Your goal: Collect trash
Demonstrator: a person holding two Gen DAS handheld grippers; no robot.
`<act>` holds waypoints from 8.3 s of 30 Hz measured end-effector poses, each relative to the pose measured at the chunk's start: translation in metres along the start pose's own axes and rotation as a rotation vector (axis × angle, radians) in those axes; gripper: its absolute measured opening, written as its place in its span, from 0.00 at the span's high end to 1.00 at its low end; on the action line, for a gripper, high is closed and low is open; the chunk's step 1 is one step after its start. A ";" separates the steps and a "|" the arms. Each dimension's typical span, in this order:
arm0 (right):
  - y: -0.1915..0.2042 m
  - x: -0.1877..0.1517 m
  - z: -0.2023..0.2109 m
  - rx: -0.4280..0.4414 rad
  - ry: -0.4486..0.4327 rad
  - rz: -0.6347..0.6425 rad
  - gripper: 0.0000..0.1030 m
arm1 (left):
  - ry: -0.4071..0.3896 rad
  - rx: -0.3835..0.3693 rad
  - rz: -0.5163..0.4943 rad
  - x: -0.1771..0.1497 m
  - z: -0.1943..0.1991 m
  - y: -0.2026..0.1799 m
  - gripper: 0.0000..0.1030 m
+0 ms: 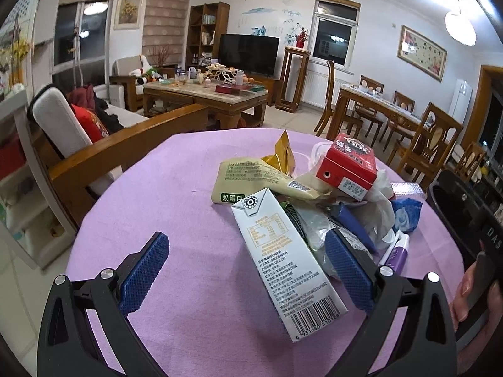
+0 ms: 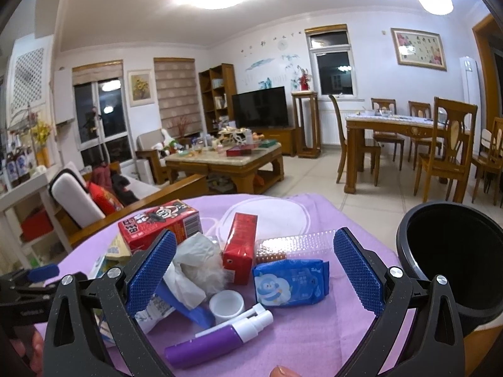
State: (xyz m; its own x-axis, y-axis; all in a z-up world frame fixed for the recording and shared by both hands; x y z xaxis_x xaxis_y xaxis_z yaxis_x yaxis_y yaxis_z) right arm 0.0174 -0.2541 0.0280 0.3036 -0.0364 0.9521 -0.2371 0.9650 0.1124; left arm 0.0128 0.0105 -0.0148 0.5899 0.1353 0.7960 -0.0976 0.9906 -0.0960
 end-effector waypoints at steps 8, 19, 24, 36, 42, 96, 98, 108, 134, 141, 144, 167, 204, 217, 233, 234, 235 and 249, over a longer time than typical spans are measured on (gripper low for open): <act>-0.008 0.003 0.001 0.020 -0.004 -0.031 0.04 | -0.004 0.036 -0.017 0.000 0.003 -0.003 0.05; -0.018 0.004 0.000 0.043 0.008 -0.082 0.04 | -0.002 0.069 -0.038 0.002 0.003 -0.009 0.05; -0.018 0.004 0.000 0.044 0.009 -0.086 0.04 | -0.001 0.067 -0.036 0.002 0.003 -0.009 0.05; -0.019 0.004 -0.001 0.047 0.013 -0.090 0.04 | 0.020 0.013 -0.005 0.001 0.000 -0.006 0.05; -0.012 0.012 -0.023 0.175 0.146 -0.067 0.04 | 0.182 -0.167 0.151 -0.003 -0.023 0.039 0.05; 0.042 0.048 -0.022 0.718 0.289 -0.194 0.68 | 0.102 -0.497 0.208 0.024 0.022 0.036 0.62; 0.021 0.054 -0.016 0.744 0.275 -0.252 0.68 | 0.089 -0.522 0.171 0.032 0.027 0.018 0.62; -0.080 0.016 -0.035 0.421 0.485 -0.215 0.68 | 0.107 -0.585 0.032 0.055 0.011 -0.073 0.62; -0.080 0.033 0.040 0.697 0.395 -0.199 0.91 | 0.132 -0.586 -0.037 0.049 -0.006 -0.115 0.61; -0.179 0.068 0.088 0.497 0.178 -0.360 0.91 | 0.116 -0.659 -0.101 0.064 -0.005 -0.175 0.61; -0.226 0.065 0.103 0.307 0.152 -0.376 0.90 | 0.114 -0.714 -0.134 0.068 -0.008 -0.214 0.61; -0.337 -0.018 0.061 -0.131 0.254 -0.364 0.32 | 0.331 -0.739 -0.365 0.010 -0.106 -0.405 0.41; -0.098 0.042 -0.012 0.162 0.410 -0.090 0.05 | 0.339 -0.414 -0.132 0.090 -0.155 -0.157 0.49; -0.128 0.039 -0.132 0.257 0.636 -0.372 0.04 | 0.364 -0.383 -0.253 0.083 -0.162 -0.153 0.57; -0.102 0.053 -0.085 0.244 0.650 0.014 0.37 | 0.345 -0.431 -0.268 0.081 -0.147 -0.138 0.61; -0.101 0.058 -0.082 0.246 0.626 0.039 0.26 | 0.341 -0.440 -0.266 0.081 -0.146 -0.137 0.62; -0.100 0.063 -0.080 0.251 0.608 0.066 0.22 | 0.330 -0.452 -0.260 0.080 -0.144 -0.136 0.63; -0.038 0.039 -0.108 0.312 0.703 0.421 0.52 | 0.310 -0.479 -0.223 0.081 -0.141 -0.132 0.67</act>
State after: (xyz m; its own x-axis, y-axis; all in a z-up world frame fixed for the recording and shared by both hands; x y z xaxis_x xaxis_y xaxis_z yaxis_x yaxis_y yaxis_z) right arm 0.1382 -0.2640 0.0303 0.6080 0.5748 0.5476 -0.6680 0.7432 -0.0385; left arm 0.1865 -0.1061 -0.0220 0.7676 -0.1480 0.6235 0.3840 0.8852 -0.2626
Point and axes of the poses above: each gripper's, at about its wrist camera, not at the fingertips, and z roughly against the way its jaws point, y to its left, x to its top, the point moved 2 cm from there along -z, roughly the way its jaws point, and after that the axes turned 1 degree about x, right-handed, at the moved point
